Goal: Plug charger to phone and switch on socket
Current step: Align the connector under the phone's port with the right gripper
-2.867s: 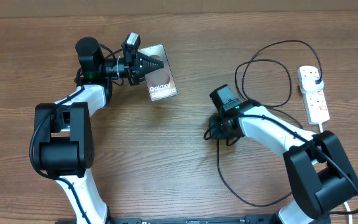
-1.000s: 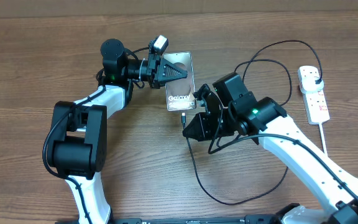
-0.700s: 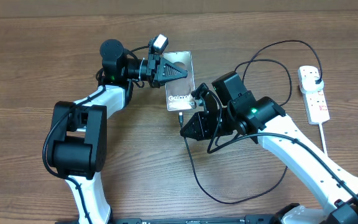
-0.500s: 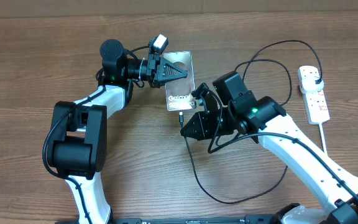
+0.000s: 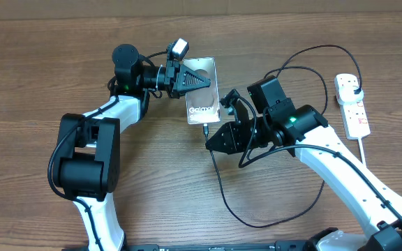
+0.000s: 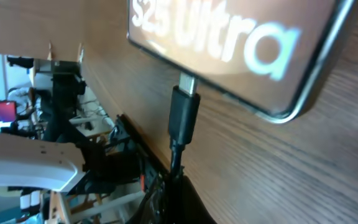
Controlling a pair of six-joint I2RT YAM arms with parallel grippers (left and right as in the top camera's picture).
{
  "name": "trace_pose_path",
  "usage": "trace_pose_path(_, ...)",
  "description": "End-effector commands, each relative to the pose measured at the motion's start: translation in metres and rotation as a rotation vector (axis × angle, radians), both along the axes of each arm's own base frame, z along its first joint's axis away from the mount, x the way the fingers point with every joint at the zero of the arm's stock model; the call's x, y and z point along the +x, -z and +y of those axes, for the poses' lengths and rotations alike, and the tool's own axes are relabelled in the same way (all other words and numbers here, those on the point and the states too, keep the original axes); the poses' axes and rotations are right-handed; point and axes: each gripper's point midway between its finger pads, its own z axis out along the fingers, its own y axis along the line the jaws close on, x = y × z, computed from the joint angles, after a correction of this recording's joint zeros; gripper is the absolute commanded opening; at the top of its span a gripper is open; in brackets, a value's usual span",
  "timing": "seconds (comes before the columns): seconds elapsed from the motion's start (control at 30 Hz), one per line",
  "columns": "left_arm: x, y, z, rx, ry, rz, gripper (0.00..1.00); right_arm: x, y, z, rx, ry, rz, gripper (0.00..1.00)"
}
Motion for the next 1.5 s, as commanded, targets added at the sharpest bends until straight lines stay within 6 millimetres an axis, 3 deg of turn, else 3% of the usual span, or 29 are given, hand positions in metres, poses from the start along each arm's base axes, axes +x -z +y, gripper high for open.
trace_pose_path(0.0,-0.003,-0.009,-0.001,-0.003,0.022,-0.035,0.04,-0.004,-0.011,0.004,0.044,-0.042,-0.015,0.04)
trace_pose_path(1.27,-0.003,-0.009,-0.001,0.004,0.022,0.015,0.04,0.011,-0.003,-0.002,-0.020,0.036,-0.037,0.04)
trace_pose_path(1.47,-0.003,-0.009,-0.001,0.004,0.022,0.014,0.04,0.014,-0.010,0.004,0.022,0.024,-0.062,0.04)
